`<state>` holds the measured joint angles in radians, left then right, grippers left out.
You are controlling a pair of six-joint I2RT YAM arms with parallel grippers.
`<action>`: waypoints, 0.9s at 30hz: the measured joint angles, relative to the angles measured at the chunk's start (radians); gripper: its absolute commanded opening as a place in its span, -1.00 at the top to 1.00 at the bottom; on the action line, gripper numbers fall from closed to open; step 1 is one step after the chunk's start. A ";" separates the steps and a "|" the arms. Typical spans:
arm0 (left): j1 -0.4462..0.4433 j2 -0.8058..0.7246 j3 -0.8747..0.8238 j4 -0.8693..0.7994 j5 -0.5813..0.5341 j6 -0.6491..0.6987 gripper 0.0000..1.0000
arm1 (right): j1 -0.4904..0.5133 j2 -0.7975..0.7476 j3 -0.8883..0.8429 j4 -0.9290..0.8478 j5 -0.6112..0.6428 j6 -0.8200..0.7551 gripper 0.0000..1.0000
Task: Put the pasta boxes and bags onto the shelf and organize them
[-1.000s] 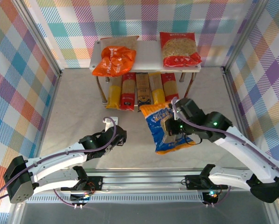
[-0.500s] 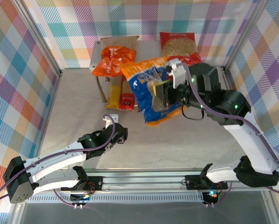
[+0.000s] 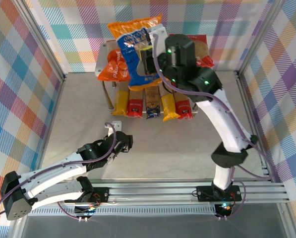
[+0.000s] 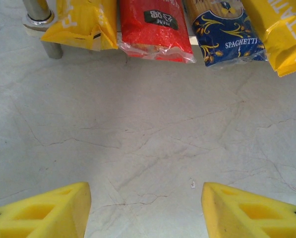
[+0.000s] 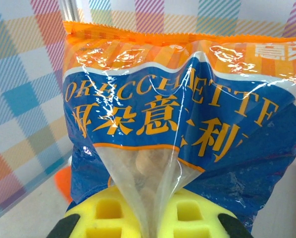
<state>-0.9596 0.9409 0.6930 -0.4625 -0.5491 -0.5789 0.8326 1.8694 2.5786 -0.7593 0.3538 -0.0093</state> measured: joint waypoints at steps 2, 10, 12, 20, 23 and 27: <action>0.001 -0.014 0.000 -0.011 -0.006 0.000 -0.23 | -0.007 0.064 0.060 0.037 0.034 -0.032 1.00; 0.010 -0.062 0.000 -0.057 -0.029 0.004 -0.24 | -0.071 0.139 0.081 0.147 0.141 -0.104 1.00; 0.013 -0.076 0.000 -0.069 -0.035 0.004 -0.24 | -0.094 0.144 0.081 0.166 0.159 -0.105 1.00; 0.024 -0.112 0.000 -0.108 -0.047 0.008 -0.25 | -0.168 0.156 0.088 0.198 0.187 -0.084 1.00; 0.029 -0.112 0.000 -0.113 -0.047 0.008 -0.25 | -0.184 0.169 0.095 0.198 0.188 -0.060 1.00; 0.033 -0.111 0.000 -0.113 -0.047 0.011 -0.26 | -0.187 0.190 0.096 0.192 0.183 -0.043 1.00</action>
<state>-0.9264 0.8295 0.6930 -0.5755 -0.5957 -0.5674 0.6460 2.0598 2.6743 -0.5674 0.5369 -0.0521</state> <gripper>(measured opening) 0.627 0.091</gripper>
